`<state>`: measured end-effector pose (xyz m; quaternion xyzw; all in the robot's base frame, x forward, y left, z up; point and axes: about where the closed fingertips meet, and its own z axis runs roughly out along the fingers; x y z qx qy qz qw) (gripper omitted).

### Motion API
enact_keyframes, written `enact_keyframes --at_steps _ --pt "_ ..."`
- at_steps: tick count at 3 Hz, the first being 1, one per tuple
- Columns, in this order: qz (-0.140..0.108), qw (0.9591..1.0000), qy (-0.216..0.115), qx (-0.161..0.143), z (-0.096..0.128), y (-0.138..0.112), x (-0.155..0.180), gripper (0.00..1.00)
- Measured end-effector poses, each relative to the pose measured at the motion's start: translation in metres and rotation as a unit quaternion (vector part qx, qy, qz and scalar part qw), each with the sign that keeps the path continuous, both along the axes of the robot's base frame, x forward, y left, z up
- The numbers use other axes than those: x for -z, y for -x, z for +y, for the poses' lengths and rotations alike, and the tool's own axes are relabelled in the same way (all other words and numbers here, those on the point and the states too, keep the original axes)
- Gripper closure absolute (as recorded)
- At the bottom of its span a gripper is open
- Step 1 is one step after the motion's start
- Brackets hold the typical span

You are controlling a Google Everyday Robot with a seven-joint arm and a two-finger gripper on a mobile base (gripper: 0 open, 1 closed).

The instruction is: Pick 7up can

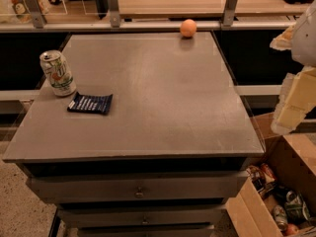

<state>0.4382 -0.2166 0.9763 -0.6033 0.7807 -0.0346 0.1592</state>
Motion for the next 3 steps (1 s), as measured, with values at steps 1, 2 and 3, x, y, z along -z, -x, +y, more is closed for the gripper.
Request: enact_keyframes --at_steps 1,2,3 --pt "0.0 1.0 0.0 0.0 0.0 0.0 0.0 0.0" --pt "-0.023 0.9996 -0.015 -0.005 0.011 -0.01 -0.009 0.0" --pt "-0.052 0.9977 -0.041 -0.015 0.04 -0.029 -0.017 0.0"
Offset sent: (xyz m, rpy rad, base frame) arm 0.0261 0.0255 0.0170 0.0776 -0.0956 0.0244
